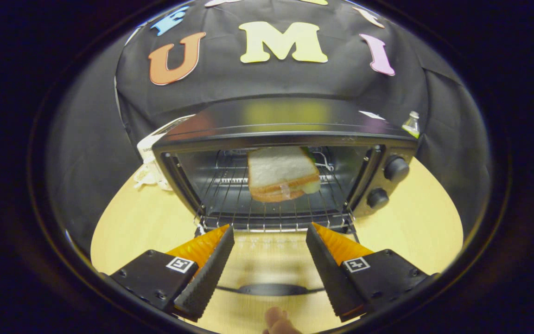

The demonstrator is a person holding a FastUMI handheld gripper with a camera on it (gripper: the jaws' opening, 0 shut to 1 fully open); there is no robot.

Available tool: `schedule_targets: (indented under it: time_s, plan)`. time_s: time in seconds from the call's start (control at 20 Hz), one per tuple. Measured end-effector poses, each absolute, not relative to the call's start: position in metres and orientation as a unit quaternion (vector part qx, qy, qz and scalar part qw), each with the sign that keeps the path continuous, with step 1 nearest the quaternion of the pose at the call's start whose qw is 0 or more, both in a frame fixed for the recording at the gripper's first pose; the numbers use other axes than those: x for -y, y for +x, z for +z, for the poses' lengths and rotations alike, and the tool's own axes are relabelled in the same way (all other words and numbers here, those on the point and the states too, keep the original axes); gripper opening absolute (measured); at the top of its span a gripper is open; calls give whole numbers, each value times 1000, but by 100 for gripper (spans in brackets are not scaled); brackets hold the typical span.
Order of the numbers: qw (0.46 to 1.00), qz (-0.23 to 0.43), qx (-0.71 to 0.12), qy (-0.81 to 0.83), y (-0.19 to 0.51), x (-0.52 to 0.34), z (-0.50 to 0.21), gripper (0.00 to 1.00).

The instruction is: Open the toaster oven, put the food inside, and close the toaster oven door.

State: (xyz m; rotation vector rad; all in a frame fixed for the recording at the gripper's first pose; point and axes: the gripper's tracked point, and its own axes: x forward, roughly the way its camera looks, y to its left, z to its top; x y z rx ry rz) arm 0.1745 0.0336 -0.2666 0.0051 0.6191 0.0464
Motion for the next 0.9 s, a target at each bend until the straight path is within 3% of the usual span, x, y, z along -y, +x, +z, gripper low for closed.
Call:
schedule_targets:
  time_s: [0.55, 0.9]
  plan:
    - [934, 21, -356, -28, 88, -29, -306, 100]
    - [915, 25, -401, 26, 74, -36, -340, 100]
